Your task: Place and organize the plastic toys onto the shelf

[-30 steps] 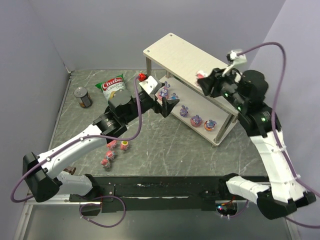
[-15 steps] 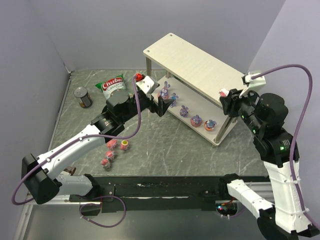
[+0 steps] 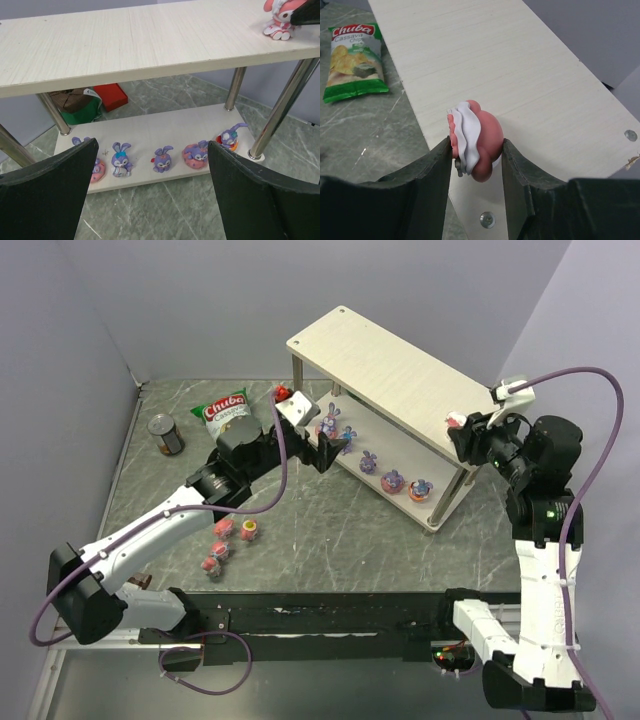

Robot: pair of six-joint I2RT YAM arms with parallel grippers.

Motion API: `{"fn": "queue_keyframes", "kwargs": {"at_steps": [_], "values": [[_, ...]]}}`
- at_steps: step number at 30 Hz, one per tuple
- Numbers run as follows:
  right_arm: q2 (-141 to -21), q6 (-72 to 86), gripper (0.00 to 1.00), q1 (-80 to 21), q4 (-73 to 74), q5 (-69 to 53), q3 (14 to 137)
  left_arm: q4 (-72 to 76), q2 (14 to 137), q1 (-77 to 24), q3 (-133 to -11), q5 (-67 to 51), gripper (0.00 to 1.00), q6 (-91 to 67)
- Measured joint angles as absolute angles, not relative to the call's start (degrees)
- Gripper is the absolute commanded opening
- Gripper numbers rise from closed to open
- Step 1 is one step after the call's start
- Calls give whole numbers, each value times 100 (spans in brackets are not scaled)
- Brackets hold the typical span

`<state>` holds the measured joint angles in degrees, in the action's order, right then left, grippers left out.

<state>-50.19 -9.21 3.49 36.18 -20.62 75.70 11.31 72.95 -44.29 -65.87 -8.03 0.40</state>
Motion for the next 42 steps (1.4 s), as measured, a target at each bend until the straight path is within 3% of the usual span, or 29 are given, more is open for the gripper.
{"fn": "queue_keyframes", "kwargs": {"at_steps": [7,16,25,42], "values": [[-5280,-1363,11,1105,3782,-3406,7771,1133,7478,-4331,-6589,-932,96,40],[-5529,-1577,20,1280,4119,-4300,8029,1149,7627,-4276,-6591,-1068,96,38],[-5605,-1594,36,1306,4154,-4418,8068,1173,7679,-4217,-6593,-1085,96,38],[-5623,-1704,55,1306,4204,-4202,8143,1177,7688,-4178,-6593,-1177,96,38]]}}
